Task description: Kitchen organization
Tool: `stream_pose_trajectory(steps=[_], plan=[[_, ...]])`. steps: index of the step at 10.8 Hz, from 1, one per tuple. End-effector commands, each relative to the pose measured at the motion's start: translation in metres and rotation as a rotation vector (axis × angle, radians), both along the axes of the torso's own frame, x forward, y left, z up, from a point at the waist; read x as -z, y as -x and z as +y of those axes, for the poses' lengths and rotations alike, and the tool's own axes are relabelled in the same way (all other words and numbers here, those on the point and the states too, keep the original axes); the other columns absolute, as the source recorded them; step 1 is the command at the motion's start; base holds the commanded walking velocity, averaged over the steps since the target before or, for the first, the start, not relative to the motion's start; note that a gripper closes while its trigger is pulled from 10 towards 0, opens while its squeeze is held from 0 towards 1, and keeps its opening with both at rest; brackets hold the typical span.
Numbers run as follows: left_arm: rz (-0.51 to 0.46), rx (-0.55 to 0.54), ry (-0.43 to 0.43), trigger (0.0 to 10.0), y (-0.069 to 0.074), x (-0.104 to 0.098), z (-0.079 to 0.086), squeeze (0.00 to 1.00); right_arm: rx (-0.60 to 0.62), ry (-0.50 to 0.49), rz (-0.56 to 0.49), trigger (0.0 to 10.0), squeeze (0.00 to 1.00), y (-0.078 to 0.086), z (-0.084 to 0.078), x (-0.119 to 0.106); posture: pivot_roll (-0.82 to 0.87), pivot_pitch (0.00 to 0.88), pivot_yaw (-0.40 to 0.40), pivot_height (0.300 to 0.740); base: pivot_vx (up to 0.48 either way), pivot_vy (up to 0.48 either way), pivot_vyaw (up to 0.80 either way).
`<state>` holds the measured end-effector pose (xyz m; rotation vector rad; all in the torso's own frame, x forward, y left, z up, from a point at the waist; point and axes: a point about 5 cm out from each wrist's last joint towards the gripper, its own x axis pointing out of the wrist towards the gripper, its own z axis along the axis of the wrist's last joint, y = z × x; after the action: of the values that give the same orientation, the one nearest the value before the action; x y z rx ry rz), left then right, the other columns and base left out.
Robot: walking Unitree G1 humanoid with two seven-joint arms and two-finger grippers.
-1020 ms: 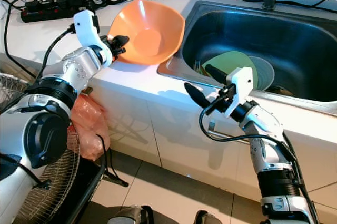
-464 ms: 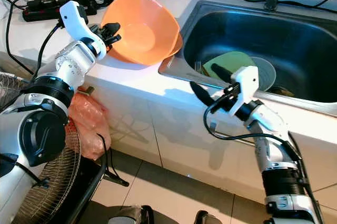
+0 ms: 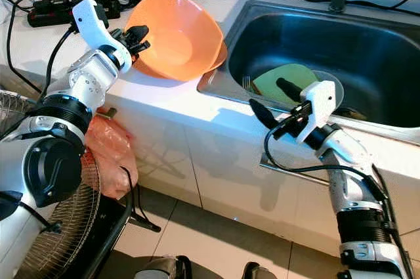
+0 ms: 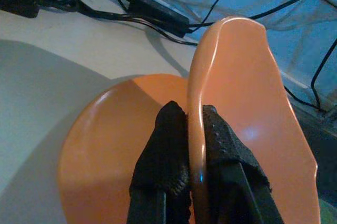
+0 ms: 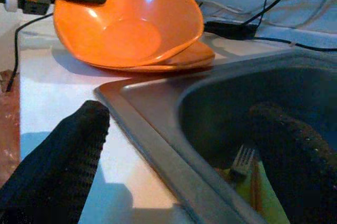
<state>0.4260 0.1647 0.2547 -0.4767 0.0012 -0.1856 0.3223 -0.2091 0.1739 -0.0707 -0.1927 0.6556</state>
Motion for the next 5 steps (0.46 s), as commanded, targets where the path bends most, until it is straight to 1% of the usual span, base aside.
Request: stream_pose_trajectory(steps=[1, 2, 3, 5], plan=[[-0.087, 0.015, 0.017, 10.0, -0.002, -0.027, -0.004, 0.00, 0.024, 0.006, -0.008, 10.0, 0.00, 0.001, -0.007, -0.001, 0.00, 0.127, 0.080, 0.740, 0.000, 0.000, 0.00], [-0.104, 0.019, 0.021, 10.0, -0.002, -0.034, -0.006, 0.00, 0.042, 0.011, -0.003, 10.0, 0.00, 0.003, -0.013, 0.000, 0.00, 0.128, 0.083, 0.740, 0.000, 0.000, 0.00], [-0.113, 0.023, 0.022, 10.0, -0.002, -0.036, -0.007, 0.00, 0.049, 0.014, -0.002, 10.0, 0.00, 0.004, -0.015, 0.001, 0.00, 0.129, 0.085, 0.740, 0.000, 0.000, 0.00], [-0.158, 0.059, 0.046, 10.0, -0.003, -0.050, -0.016, 0.00, 0.062, 0.016, -0.005, 10.0, 0.00, 0.008, -0.019, 0.000, -0.01, 0.127, 0.089, 0.740, 0.000, 0.000, 0.00]])
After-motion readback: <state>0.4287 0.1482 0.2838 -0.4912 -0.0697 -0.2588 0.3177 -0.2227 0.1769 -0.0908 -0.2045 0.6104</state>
